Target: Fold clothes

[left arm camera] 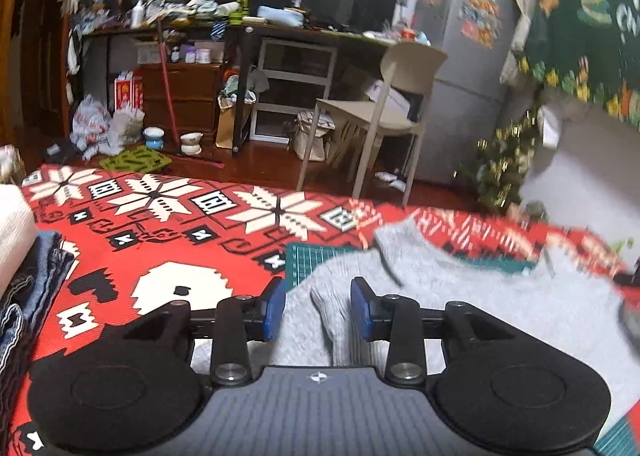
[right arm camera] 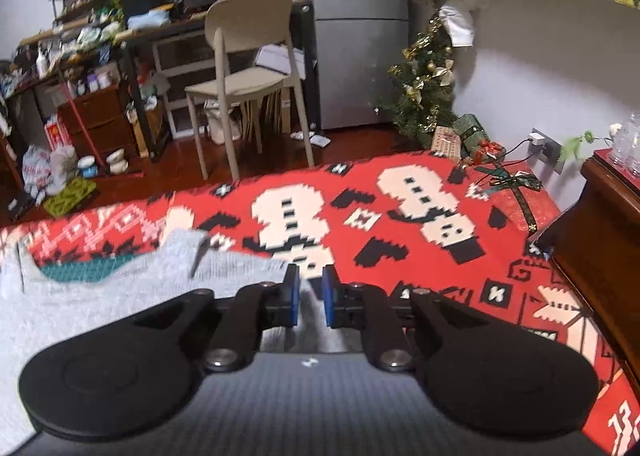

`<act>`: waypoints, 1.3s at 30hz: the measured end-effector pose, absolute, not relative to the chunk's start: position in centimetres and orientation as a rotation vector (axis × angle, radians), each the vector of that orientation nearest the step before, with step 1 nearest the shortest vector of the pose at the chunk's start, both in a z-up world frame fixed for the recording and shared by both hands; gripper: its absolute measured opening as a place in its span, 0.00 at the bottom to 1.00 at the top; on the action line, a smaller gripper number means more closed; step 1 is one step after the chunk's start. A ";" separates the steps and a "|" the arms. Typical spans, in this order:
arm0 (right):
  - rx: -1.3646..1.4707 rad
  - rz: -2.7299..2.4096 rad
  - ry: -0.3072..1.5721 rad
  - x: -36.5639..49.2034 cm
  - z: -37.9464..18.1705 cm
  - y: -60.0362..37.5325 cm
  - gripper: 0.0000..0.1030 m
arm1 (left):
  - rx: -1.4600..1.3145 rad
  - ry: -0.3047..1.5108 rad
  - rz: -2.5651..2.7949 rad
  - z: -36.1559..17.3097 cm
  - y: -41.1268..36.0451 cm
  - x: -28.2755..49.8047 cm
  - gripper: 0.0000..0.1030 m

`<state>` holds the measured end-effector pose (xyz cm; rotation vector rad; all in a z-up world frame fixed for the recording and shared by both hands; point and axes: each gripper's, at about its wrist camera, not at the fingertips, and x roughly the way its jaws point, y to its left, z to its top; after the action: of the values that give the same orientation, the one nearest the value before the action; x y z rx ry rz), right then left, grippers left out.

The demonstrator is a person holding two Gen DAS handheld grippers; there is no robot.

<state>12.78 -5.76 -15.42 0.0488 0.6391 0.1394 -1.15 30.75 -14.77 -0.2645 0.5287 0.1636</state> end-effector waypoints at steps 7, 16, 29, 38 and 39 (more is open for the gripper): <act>0.076 0.232 0.624 10.4 -12.6 -4.7 0.16 | -0.501 0.529 0.079 -13.2 32.5 -3.3 0.09; 0.020 0.470 0.691 7.8 -12.8 1.4 0.18 | -0.517 0.653 -0.044 -14.6 30.3 -2.0 0.05; 0.012 0.725 0.749 5.6 -14.6 7.4 0.23 | -0.548 0.751 0.068 -15.8 30.8 -3.5 0.05; -0.053 0.929 0.783 4.3 -14.9 16.1 0.14 | -0.657 0.766 0.085 -16.3 31.8 -3.6 0.05; -0.055 0.940 0.789 4.5 -15.0 17.0 0.14 | -0.668 0.764 0.082 -16.4 32.0 -3.6 0.05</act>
<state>4.51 17.05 -15.01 -0.0552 0.7888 0.9399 -3.59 31.98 -16.40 -0.6678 0.7645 0.0817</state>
